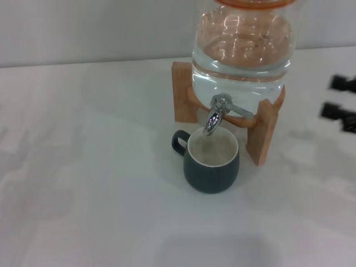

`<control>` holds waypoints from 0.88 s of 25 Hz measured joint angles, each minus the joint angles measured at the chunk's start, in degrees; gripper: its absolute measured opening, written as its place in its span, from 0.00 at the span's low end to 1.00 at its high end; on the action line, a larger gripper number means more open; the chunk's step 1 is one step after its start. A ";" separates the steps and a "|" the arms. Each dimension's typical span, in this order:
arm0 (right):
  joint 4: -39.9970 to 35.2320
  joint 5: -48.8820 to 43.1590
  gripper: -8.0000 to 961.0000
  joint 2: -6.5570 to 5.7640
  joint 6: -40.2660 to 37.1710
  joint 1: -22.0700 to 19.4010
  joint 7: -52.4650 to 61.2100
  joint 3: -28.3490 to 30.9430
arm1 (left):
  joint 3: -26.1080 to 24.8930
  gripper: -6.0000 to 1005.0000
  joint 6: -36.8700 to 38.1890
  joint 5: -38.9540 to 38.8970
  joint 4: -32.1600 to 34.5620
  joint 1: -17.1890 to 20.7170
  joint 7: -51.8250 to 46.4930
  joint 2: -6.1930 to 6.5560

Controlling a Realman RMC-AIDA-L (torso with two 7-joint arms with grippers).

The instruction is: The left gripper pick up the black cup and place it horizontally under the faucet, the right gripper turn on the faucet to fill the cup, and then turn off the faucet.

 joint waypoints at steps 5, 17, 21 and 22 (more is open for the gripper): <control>9.43 0.52 0.83 0.08 -0.15 0.50 -7.83 11.27 | 0.00 0.53 3.16 -4.42 1.04 0.45 0.26 0.03; 31.04 7.14 0.83 0.12 -0.23 1.59 -25.97 22.53 | 0.01 0.53 5.22 -12.50 1.91 1.13 1.01 0.02; 32.41 7.57 0.83 0.09 -0.27 1.59 -27.22 24.05 | 0.00 0.53 5.03 -13.88 1.91 1.14 1.67 -0.05; 32.56 7.80 0.83 0.09 -0.28 1.62 -27.23 24.46 | 0.01 0.53 4.84 -14.06 1.79 1.14 1.69 -0.07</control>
